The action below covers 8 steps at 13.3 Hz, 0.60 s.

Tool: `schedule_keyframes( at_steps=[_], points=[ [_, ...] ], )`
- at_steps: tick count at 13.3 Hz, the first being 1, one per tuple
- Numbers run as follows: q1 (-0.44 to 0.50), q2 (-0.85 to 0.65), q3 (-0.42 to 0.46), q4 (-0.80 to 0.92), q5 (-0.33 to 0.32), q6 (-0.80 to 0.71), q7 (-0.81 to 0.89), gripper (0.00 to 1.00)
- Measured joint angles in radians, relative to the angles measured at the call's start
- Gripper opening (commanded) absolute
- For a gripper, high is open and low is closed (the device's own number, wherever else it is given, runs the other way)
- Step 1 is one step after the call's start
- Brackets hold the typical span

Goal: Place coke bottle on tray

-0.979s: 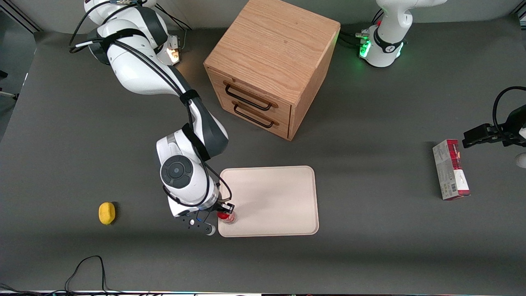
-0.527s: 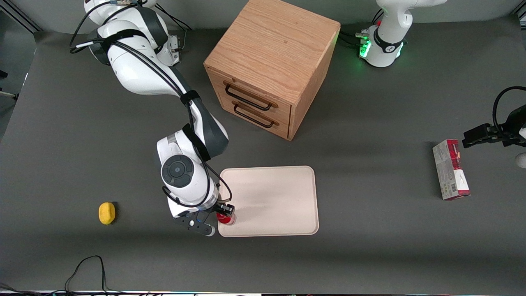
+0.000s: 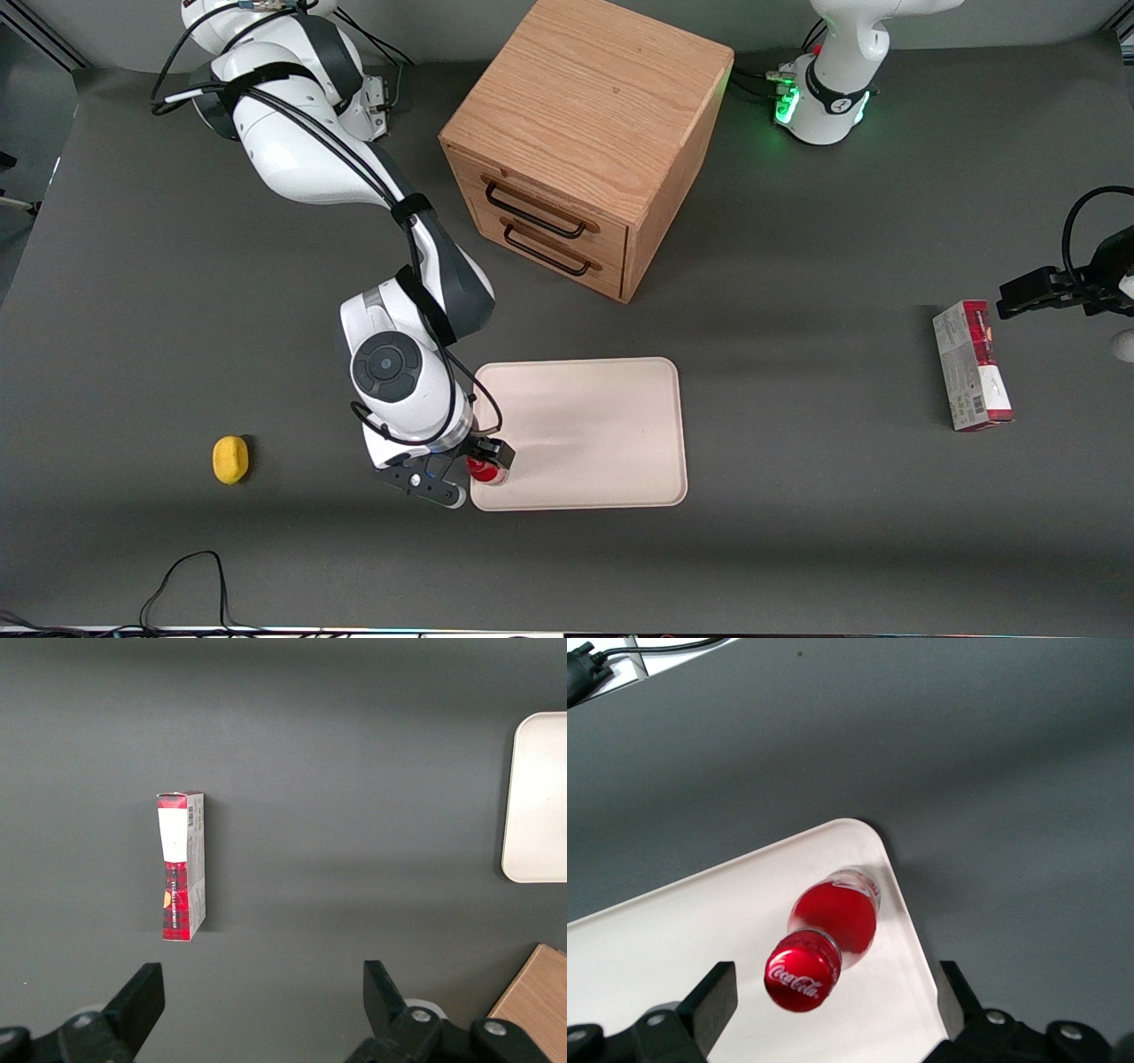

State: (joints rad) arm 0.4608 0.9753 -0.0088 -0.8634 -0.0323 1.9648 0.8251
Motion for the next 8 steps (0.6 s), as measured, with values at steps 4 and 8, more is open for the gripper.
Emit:
schedule_keyframes(
  at_steps=[4,8],
  points=[
    [0.000,-0.006,0.000,0.016,-0.002,-0.045,0.000,1.00],
    [-0.006,-0.116,-0.004,0.013,-0.003,-0.257,-0.089,1.00]
  ],
)
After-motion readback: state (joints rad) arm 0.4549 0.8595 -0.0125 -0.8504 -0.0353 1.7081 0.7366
